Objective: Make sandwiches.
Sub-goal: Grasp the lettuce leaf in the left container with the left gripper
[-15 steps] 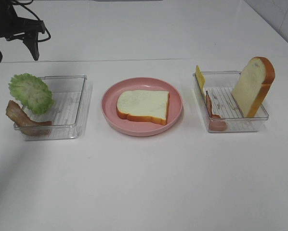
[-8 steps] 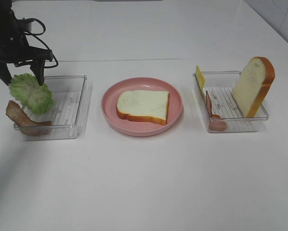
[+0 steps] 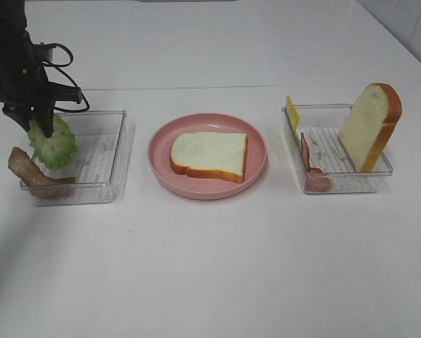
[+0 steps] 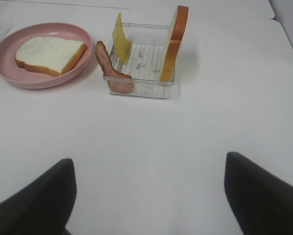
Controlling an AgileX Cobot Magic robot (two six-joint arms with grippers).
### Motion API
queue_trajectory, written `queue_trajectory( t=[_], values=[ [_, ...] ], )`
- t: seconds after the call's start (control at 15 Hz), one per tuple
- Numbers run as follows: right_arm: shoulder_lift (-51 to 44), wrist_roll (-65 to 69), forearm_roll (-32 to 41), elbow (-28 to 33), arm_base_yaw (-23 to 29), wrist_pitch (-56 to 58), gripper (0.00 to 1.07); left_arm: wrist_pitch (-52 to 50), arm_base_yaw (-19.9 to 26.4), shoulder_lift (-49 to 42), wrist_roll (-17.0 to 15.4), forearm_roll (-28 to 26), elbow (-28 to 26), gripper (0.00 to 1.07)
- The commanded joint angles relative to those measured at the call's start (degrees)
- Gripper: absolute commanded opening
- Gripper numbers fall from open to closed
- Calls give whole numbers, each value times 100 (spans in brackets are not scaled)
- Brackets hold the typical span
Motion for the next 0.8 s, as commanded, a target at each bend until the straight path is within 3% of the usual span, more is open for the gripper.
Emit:
queue_trajectory(
  t=[0.07, 0.8],
  values=[
    [-74, -11, -23, 29, -40, -52, 78, 17, 17, -17, -23, 149, -11, 1],
    [-74, -11, -23, 29, -40, -52, 78, 206, 17, -269, -115, 132, -195, 0]
  ],
)
